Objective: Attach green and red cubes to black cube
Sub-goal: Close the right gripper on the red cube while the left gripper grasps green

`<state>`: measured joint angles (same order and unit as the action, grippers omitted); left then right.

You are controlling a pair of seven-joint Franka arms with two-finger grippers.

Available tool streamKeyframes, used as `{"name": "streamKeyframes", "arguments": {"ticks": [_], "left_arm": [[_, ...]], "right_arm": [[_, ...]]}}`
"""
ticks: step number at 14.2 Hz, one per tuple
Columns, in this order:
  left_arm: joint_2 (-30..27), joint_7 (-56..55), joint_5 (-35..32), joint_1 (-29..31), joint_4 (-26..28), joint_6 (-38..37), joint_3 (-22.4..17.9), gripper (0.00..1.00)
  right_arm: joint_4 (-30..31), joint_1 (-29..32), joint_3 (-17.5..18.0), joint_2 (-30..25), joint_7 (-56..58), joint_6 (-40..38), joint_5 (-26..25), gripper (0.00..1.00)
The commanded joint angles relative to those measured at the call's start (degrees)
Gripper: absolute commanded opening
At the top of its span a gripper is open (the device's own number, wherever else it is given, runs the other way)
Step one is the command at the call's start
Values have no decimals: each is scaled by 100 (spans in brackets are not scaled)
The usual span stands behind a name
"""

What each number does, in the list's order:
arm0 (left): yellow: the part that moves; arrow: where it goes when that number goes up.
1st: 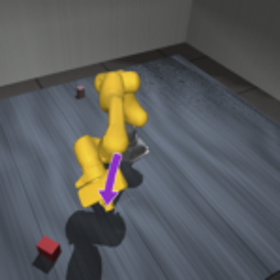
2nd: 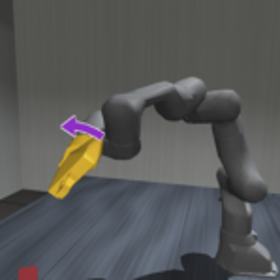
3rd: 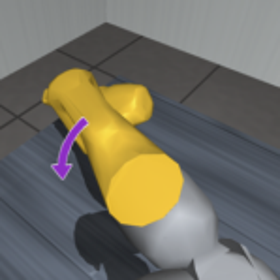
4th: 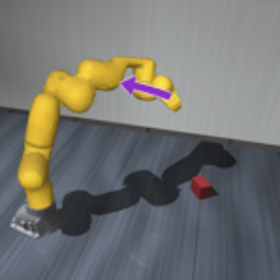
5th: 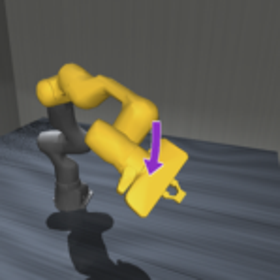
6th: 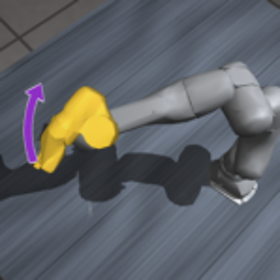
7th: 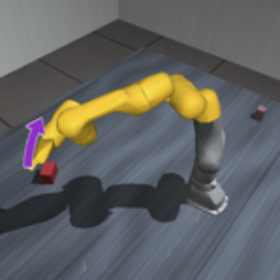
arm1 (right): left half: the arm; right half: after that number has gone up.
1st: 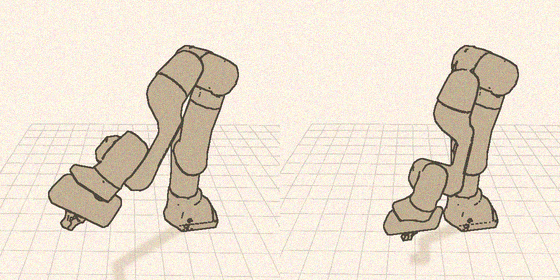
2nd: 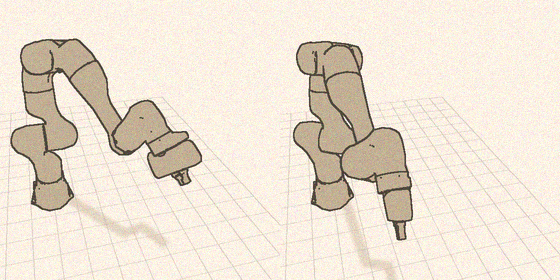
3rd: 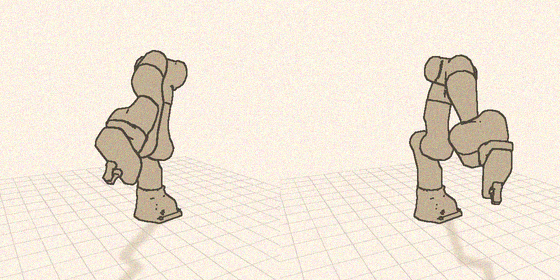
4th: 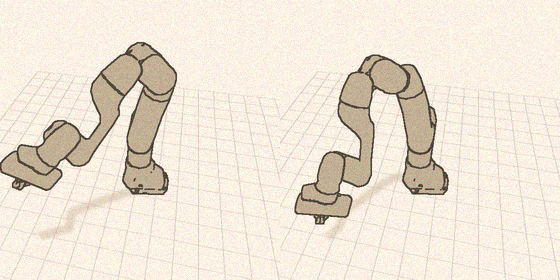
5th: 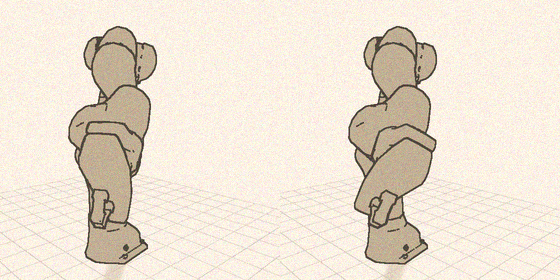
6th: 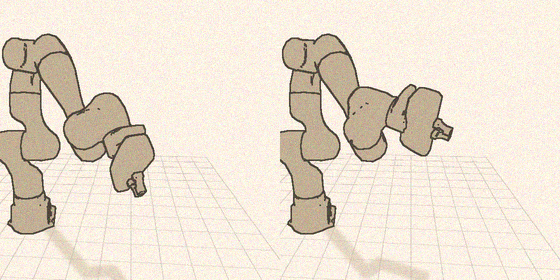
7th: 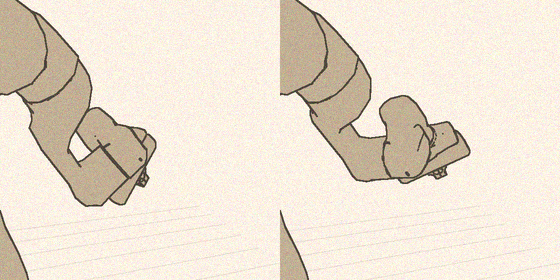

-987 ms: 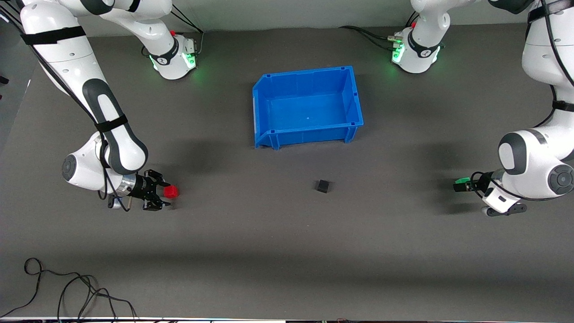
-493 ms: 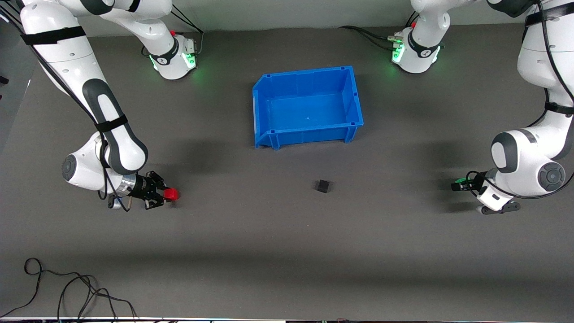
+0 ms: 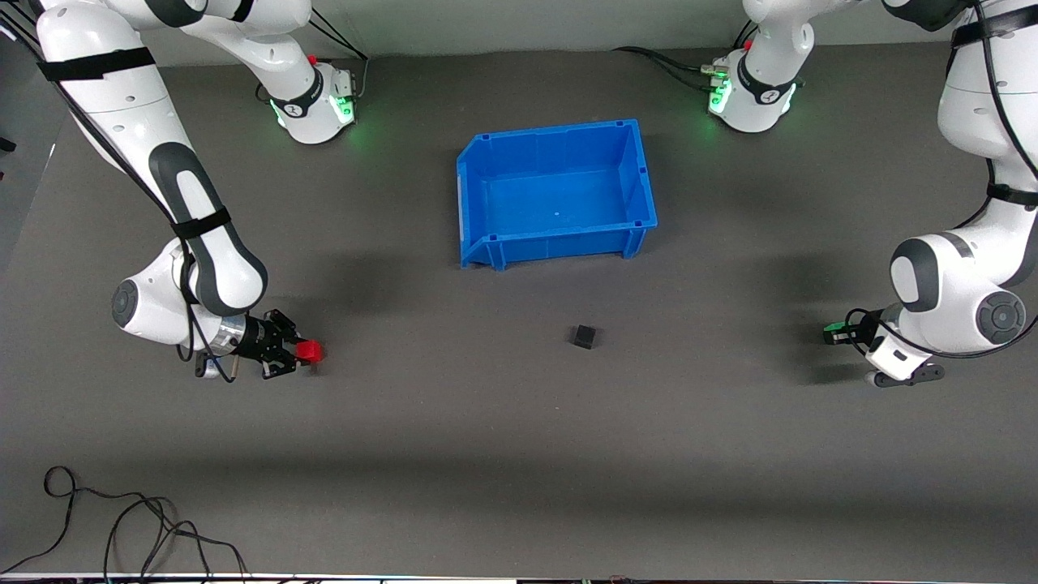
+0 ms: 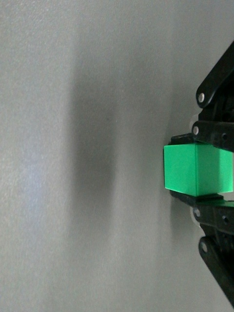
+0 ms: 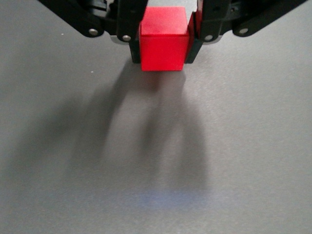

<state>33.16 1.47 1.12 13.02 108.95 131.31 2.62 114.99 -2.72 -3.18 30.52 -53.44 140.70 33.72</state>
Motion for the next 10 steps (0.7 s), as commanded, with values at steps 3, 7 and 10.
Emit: {"name": "streamKeyframes", "arguments": {"ticks": [3,7,10], "left_arm": [[-179,-2031,415,-71,92,-87,98,0],[-153,-4650,424,-177,39,-79,808,0],[-109,-5910,424,-177,-22,-52,1371,0]], "right_arm": [[-503,-71,-24,-275,-156,-857,170,35],[-644,-465,-59,-301,-700,-1018,143,35],[-802,-781,-60,-257,-1280,-1000,143,35]]}}
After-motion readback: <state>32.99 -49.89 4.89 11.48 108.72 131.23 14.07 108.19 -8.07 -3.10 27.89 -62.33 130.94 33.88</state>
